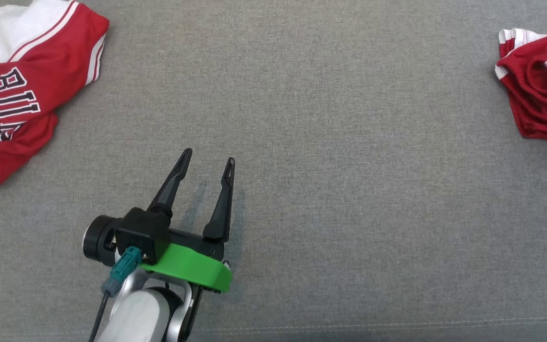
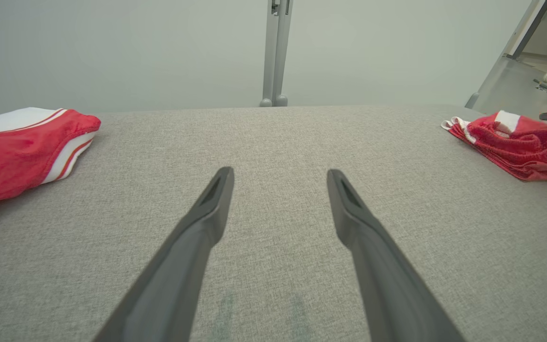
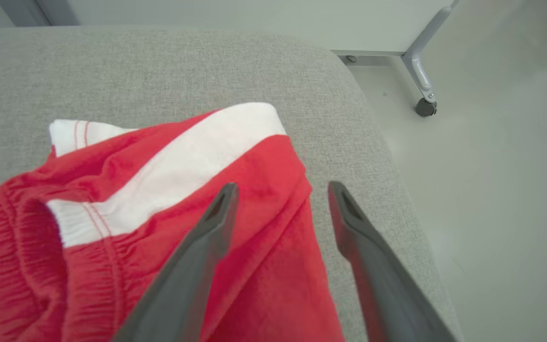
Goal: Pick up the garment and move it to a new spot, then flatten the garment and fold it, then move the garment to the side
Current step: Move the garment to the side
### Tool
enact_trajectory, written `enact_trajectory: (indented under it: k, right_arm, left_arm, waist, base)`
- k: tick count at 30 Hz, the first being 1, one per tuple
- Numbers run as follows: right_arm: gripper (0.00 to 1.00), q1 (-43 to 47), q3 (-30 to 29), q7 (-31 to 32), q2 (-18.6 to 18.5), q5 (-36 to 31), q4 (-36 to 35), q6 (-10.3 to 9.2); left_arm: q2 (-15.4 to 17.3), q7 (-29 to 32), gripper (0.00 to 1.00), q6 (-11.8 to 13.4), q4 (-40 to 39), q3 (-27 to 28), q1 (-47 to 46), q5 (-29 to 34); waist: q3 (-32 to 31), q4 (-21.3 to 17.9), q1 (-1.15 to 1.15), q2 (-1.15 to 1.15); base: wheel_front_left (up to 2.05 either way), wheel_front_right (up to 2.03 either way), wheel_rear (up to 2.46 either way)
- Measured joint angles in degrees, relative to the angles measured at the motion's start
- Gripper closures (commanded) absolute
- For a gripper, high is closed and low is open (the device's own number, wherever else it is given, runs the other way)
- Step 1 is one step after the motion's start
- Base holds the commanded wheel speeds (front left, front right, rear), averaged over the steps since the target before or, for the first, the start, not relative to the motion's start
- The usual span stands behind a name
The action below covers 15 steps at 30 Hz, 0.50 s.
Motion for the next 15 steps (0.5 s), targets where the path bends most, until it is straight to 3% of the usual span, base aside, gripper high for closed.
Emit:
enact_trajectory:
  k: [8,15]
  right_arm:
    - [0.00,0.0,-0.8,-2.1,0.3,0.0,1.8,-0.62]
    - [0.00,0.0,-1.5,-6.0,4.3,0.5,1.7,-0.67]
  left_arm:
    - [0.0,0.0,0.00,0.0,-0.2,0.0,0.0,0.0]
    - [0.0,-0.1,0.00,0.0,0.4,0.9,0.0,0.0]
  waist:
    - [0.0,-0.7,0.00,0.00]
    - [-1.4,-1.8,0.00,0.00]
  base:
    - [0.00,0.00,0.00]
    - [0.00,0.00,0.00]
